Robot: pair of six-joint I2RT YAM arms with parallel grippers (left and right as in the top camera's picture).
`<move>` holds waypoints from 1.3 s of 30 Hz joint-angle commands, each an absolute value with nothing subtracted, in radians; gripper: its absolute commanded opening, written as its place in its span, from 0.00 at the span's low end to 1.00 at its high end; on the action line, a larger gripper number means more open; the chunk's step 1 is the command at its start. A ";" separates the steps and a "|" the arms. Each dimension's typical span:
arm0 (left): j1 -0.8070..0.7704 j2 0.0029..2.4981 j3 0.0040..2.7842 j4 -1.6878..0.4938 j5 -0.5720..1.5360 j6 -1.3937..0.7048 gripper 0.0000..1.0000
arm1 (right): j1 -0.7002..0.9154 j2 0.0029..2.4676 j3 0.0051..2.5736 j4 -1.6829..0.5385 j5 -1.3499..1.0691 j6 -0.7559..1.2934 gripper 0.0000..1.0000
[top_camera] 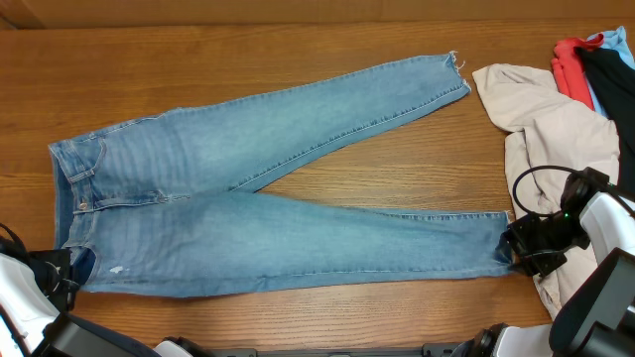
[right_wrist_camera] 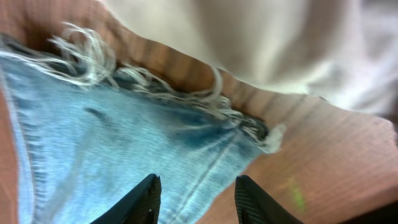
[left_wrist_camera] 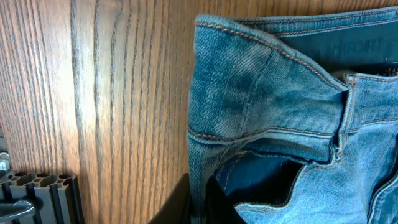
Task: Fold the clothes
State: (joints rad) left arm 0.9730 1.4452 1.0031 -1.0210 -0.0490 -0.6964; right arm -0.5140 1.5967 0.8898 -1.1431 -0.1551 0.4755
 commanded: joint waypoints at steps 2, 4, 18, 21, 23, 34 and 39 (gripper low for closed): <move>0.972 1.427 1.029 -1.019 -0.054 -0.676 0.09 | -0.519 1.601 0.880 -1.145 -0.105 0.484 0.43; 0.972 1.427 1.029 -1.020 -0.054 -0.676 0.09 | -0.519 1.601 0.868 -1.138 -0.105 0.488 0.43; 0.972 1.427 1.029 -1.024 -0.054 -0.675 0.09 | -0.518 1.601 0.766 -0.963 -0.105 0.492 0.42; 0.972 1.427 1.029 -1.024 -0.054 -0.673 0.09 | -0.518 1.601 0.764 -0.931 -0.105 0.492 0.24; 0.972 1.427 1.029 -1.026 -0.054 -0.673 0.09 | -0.518 1.601 0.764 -0.920 -0.105 0.492 0.04; 0.972 1.411 1.031 -1.063 0.020 -0.611 0.04 | -0.519 1.600 1.006 -1.045 -0.105 0.441 0.04; 0.972 1.343 1.031 -1.077 0.020 -0.601 0.04 | -0.516 1.600 1.292 -1.191 -0.106 0.429 0.04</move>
